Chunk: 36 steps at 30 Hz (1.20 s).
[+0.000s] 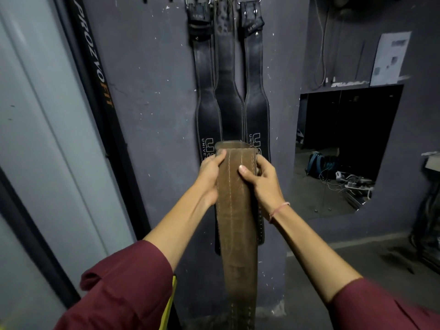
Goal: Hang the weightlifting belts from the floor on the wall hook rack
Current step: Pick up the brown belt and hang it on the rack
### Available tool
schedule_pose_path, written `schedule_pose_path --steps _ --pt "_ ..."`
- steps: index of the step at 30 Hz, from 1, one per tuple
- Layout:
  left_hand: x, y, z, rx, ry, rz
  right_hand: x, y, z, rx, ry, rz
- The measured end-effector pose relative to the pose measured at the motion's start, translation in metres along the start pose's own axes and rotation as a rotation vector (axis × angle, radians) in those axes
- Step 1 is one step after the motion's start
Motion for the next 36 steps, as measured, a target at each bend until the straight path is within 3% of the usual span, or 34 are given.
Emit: schedule_pose_path --steps 4,11,13,19,24,27,33,36 --pt "-0.005 0.001 -0.001 0.007 -0.226 -0.013 0.025 0.015 -0.035 -0.064 -0.059 0.048" --pt "0.003 -0.003 -0.027 -0.031 -0.372 0.03 0.141 0.03 -0.183 0.089 -0.528 0.197" --pt "0.004 -0.004 -0.029 -0.042 -0.398 0.036 0.127 0.022 -0.162 0.114 -0.47 0.185" --pt "0.011 -0.009 -0.017 -0.067 -0.47 0.089 0.002 -0.009 0.018 -0.077 -0.014 0.055" --pt "0.015 -0.002 -0.003 -0.291 -0.565 -0.088 -0.029 -0.011 0.028 0.074 0.043 -0.084" --pt "0.018 0.013 0.029 -0.34 -0.524 -0.132 -0.026 -0.01 0.02 0.033 0.037 -0.138" --pt "0.02 0.058 0.162 -0.419 -0.216 0.054 -0.032 0.001 0.034 -0.025 0.017 -0.214" --pt "0.02 0.068 0.195 -0.487 -0.066 0.124 -0.03 0.008 0.035 0.005 0.034 -0.187"
Point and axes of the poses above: each hand's wrist, its own x-axis away from the middle knuckle, its own y-axis out of the back of the hand, z = x × y, the point moved 4 cm from there along -x, towards the middle knuckle, and after that the axes turned 5 degrees about y, right-handed, at the moved point
